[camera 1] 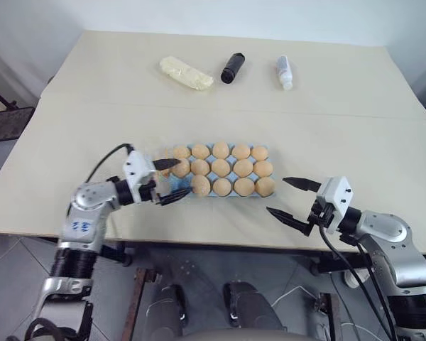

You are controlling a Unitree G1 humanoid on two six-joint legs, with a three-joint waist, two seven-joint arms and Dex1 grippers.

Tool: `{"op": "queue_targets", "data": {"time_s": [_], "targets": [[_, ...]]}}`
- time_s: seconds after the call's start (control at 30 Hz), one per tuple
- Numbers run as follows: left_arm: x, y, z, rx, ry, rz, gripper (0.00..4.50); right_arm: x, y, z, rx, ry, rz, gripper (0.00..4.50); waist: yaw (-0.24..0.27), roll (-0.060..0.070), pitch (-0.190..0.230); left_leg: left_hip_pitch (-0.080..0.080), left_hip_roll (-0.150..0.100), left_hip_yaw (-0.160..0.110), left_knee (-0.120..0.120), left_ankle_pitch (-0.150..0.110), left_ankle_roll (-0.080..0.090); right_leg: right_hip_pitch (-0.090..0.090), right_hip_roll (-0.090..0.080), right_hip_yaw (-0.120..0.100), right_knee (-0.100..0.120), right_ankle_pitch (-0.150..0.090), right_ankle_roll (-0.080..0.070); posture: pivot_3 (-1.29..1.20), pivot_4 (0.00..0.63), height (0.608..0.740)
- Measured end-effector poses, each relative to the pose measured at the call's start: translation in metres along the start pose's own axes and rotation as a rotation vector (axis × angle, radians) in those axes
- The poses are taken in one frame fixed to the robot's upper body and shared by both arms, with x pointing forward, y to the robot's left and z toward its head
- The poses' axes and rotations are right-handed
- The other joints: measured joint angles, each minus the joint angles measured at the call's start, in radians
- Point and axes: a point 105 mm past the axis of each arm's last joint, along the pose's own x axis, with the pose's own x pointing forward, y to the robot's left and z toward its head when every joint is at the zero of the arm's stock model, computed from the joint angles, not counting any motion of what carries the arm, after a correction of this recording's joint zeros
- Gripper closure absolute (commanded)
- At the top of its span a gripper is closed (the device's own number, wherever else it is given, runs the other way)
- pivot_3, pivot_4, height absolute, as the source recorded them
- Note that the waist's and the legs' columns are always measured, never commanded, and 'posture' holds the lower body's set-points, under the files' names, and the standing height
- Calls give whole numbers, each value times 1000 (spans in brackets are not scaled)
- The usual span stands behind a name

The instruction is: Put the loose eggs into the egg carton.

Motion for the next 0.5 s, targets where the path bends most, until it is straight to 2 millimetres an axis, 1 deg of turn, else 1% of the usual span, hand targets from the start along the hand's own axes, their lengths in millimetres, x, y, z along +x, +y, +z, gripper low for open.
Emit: {"op": "queue_targets", "data": {"time_s": [0.07, 0.17, 0.23, 0.27, 0.37, 0.5], "targets": [[-22, 7, -3, 1, 21, 63, 2, 2, 0, 3, -9, -8, 13, 0, 0, 0, 0, 0, 0, 0, 0, 0, 0, 0, -1, 0, 0, 0, 0, 0, 150, 740], [-54, 20, -8, -6, 47, 202, 2, 7, 0, 6, -17, -31, 29, 0, 1, 0, 0, 0, 0, 0, 0, -1, 1, 0, -1, 0, 0, 0, 0, 0, 150, 740], [-74, 24, -15, -24, 70, 284, 2, 11, 1, 5, -7, -43, 40, 0, 1, 0, 0, 0, -1, 0, 0, -1, 1, 0, -2, 0, -1, 0, 0, 0, 150, 740], [-80, 25, -19, -36, 79, 308, 2, 11, 2, 5, -5, -47, 41, 0, 1, 0, 0, 0, -1, 0, -1, -2, 1, 0, -2, 0, -1, 0, 0, 0, 150, 740], [-91, 21, -29, -66, 102, 348, 2, 14, 1, 8, -12, -62, 48, 0, 5, 0, 0, 0, -1, 0, -1, -3, -1, 0, -3, -1, -1, 0, 0, 0, 150, 740], [-91, 19, -32, -84, 98, 362, 2, 15, 1, 8, -14, -68, 55, 0, 5, -1, 0, -1, -1, 0, -1, -6, 1, 0, -3, -2, -1, 0, -1, 0, 150, 740]]}}
